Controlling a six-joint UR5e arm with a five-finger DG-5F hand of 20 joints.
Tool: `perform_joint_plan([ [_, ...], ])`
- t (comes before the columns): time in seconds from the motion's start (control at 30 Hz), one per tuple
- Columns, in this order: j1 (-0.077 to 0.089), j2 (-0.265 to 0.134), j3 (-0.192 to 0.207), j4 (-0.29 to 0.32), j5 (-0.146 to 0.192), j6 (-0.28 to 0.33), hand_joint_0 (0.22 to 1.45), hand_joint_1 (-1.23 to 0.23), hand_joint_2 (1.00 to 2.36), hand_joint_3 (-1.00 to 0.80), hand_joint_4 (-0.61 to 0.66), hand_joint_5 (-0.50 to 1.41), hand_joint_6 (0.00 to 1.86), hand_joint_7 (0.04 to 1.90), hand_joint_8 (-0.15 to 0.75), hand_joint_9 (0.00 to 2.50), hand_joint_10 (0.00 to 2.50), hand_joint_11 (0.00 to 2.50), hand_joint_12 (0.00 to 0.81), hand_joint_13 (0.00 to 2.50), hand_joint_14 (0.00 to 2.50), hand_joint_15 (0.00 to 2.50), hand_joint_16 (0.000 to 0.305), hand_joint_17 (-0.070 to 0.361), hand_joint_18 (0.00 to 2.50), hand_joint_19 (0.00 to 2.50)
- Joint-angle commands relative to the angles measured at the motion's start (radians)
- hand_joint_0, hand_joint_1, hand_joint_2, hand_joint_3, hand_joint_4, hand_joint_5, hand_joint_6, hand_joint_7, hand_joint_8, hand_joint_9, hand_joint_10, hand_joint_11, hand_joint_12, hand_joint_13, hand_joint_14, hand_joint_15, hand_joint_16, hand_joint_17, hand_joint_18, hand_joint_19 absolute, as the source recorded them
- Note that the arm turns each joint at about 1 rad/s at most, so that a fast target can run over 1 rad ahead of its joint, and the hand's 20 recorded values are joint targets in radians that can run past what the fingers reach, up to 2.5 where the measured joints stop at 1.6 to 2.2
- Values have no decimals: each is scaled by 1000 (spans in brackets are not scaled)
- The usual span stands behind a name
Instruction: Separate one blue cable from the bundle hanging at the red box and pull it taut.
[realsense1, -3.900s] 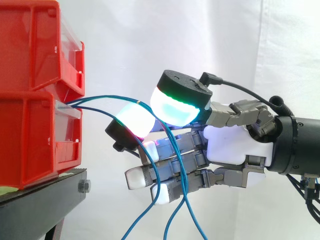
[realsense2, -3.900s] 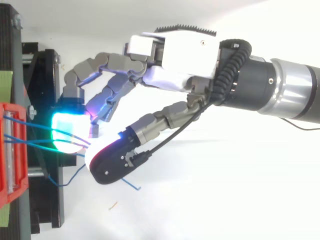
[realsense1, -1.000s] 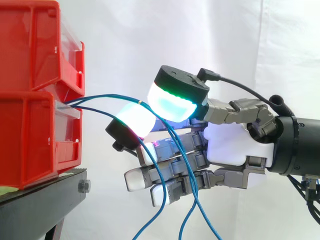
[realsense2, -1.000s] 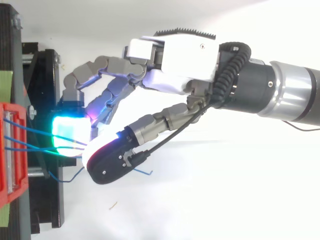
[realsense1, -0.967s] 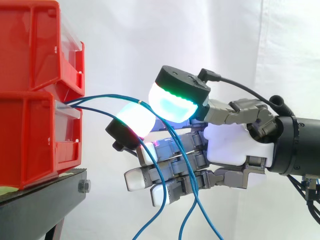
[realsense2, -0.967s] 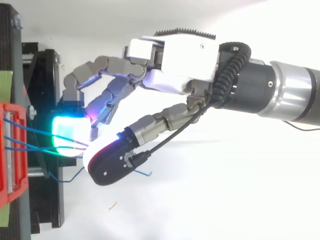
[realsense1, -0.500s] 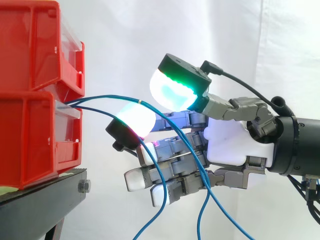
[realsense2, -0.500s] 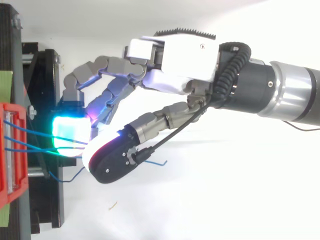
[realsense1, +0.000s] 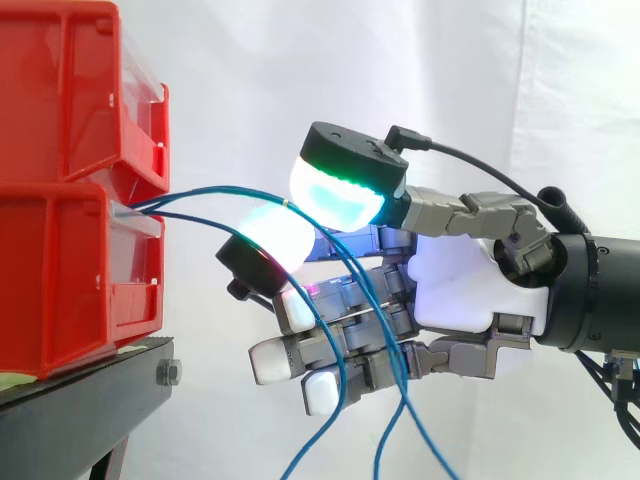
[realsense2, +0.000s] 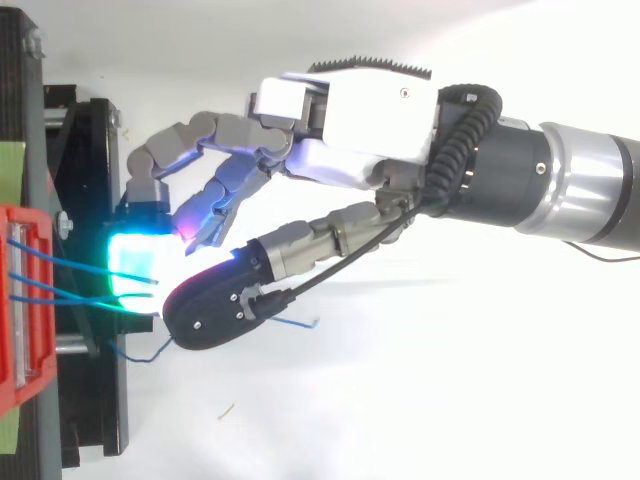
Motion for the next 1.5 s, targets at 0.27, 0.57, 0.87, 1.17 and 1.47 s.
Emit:
perform_joint_plan([
  [0.27, 0, 2, -2, -32, -5, -34, 658, -839, 1020, -154, 82, -193, 902, 1193, 378, 771, 16, 758, 416, 765, 17, 472, 53, 120, 840, 454],
  [0.57, 0, 2, 0, -103, -32, -44, 732, -907, 1016, -292, 112, -204, 903, 1203, 367, 751, 16, 762, 412, 759, 16, 469, 53, 118, 831, 449],
  [0.87, 0, 8, 0, -123, -38, -44, 817, -930, 1004, -445, 110, -203, 909, 1140, 360, 752, 15, 780, 406, 760, 16, 471, 51, 116, 814, 444],
  [1.17, 0, 9, -2, -123, -38, -44, 724, -895, 1000, -500, 157, -186, 900, 1168, 362, 768, 17, 764, 402, 772, 17, 470, 51, 115, 839, 431],
  [1.47, 0, 11, 0, -134, -34, -40, 637, -728, 1000, -500, 154, -162, 867, 1185, 373, 821, 16, 732, 406, 796, 15, 469, 51, 116, 856, 460],
])
